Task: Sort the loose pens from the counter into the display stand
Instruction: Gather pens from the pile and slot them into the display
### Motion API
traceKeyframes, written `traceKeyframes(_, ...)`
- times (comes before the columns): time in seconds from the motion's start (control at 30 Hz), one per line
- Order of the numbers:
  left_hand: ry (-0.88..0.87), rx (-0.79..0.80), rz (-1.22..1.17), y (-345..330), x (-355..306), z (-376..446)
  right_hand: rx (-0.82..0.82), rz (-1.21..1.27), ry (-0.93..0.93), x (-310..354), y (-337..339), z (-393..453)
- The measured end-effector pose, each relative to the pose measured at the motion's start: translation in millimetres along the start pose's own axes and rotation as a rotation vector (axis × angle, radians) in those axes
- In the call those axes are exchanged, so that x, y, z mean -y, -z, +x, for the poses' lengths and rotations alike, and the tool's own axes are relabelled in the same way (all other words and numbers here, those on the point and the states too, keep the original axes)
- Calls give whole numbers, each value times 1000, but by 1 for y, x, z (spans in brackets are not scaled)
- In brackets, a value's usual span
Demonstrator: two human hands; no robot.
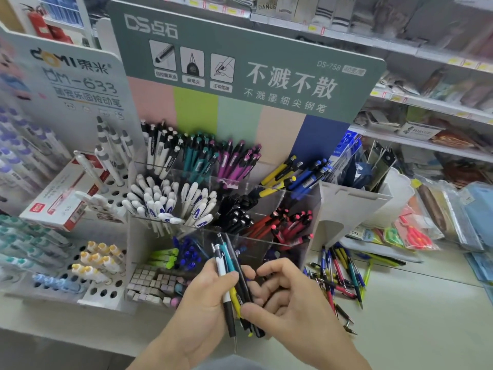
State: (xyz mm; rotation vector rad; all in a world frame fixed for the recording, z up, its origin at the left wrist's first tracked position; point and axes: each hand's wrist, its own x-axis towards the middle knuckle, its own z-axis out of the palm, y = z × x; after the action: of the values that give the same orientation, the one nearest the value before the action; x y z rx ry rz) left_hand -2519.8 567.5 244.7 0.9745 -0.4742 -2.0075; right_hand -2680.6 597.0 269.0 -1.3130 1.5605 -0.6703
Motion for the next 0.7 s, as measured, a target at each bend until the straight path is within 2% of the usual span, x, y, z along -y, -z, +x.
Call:
traceKeyframes(0.17,-124,-19,33,-2,2,1,-56,139,-24,-4,-1,-1)
traceKeyframes(0.4,-316,-71,286,1,2,1,-118,190,37,-5,0,-1)
traceKeyframes(0.57,-284,-105,141,6,1,-1,-157,343,80,-4,3,0)
traceKeyframes(0.63,-270,-103,110,5,-1,-3,-115,492,56,0,6,3)
traceKeyframes(0.7,-275,-120,107,6,-3,-3,-70,534,50,5,8,5)
